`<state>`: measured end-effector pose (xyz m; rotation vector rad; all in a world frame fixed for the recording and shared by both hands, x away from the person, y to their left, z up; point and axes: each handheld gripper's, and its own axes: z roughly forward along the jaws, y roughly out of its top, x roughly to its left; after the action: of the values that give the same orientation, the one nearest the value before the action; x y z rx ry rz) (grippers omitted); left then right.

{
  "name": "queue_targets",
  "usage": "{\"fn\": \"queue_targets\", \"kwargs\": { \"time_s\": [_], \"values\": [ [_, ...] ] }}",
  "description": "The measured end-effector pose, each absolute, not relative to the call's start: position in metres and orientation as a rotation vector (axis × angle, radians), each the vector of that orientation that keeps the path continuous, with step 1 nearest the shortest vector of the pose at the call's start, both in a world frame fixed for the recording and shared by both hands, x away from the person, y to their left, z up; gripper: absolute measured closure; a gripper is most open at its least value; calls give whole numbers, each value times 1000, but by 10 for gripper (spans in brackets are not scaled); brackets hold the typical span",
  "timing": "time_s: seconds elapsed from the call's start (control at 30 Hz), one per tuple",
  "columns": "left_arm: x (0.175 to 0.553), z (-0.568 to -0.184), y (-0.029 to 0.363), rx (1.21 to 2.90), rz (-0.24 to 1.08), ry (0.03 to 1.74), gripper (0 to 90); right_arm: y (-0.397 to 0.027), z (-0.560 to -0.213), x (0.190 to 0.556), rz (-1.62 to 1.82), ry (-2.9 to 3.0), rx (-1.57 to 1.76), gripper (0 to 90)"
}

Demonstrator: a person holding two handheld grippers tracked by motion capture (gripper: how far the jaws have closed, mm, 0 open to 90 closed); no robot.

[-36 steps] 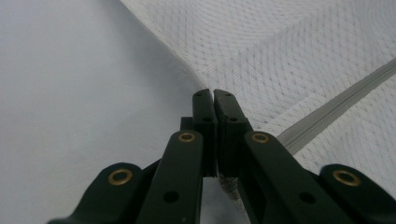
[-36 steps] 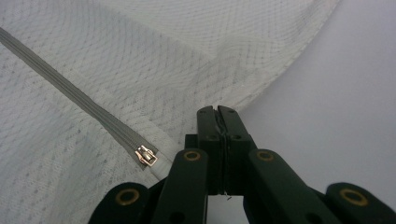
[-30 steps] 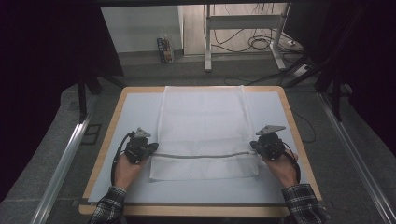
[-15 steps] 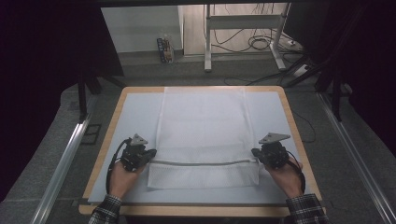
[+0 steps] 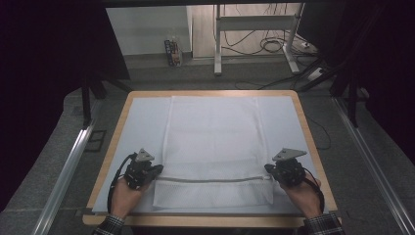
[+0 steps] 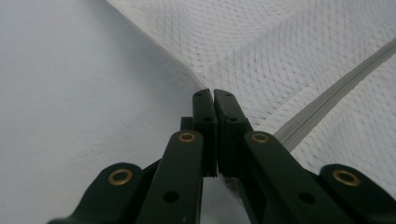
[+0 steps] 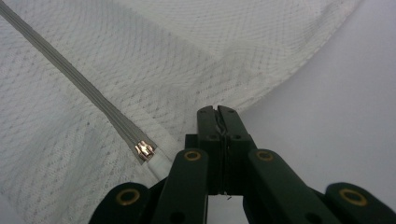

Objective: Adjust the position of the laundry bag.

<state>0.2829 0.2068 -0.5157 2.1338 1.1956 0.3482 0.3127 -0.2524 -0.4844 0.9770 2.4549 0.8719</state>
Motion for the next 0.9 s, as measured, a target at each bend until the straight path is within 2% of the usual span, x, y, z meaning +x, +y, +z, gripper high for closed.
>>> {"fn": "queue_targets", "kwargs": {
  "time_s": [0.67, 0.77, 0.9],
  "values": [
    [276, -526, 209, 2174, 286, 1223, 873, -254, -501, 305, 798, 2556, 964, 868],
    [276, -525, 209, 2165, 314, 1224, 825, -254, -501, 305, 798, 2541, 956, 810],
    [275, -524, 206, 2164, 394, 1240, 699, -255, -498, 306, 808, 2484, 955, 646]
  ]
}}
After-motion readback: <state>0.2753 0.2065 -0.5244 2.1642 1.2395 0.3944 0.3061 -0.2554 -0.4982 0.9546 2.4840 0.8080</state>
